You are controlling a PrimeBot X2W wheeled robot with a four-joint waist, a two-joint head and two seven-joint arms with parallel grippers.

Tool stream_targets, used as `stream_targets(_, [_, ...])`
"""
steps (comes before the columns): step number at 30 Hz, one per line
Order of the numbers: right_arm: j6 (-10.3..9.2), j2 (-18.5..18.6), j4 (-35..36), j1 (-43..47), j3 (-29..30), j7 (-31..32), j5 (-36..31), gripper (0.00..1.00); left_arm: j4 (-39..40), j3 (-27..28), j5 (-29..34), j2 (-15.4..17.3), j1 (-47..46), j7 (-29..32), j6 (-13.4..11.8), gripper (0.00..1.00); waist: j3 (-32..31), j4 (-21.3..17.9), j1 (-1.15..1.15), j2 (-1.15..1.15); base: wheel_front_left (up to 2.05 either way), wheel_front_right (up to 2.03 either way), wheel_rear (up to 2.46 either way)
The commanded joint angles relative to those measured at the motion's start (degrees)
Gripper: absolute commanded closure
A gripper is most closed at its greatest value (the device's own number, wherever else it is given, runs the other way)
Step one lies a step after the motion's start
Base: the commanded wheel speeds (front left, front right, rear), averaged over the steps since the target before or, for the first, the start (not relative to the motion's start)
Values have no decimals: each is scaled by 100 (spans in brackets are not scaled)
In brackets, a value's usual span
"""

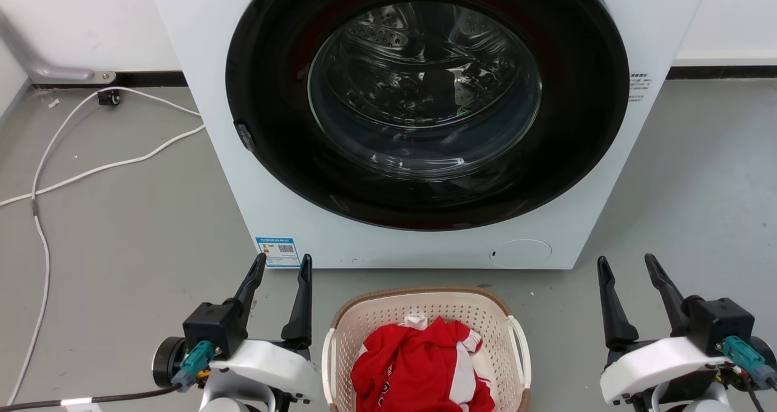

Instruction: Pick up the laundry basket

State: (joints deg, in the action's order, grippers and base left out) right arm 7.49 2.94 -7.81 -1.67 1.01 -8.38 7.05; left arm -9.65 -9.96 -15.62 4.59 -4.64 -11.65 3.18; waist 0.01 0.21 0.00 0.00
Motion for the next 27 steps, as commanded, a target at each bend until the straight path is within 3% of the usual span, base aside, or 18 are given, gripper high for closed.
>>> stream_targets(1, [-1,-7,71,55,-5,-40,-173,0,45,-23,174,22,-63,-62,-33,0,-3,0,0,0,0,0,0])
stream_targets(27, [-1,-8,185,293,119,-154,-626,0,-124,19,918,-65,-3,-327,28,0,-10,-12,0,0,0,0,0])
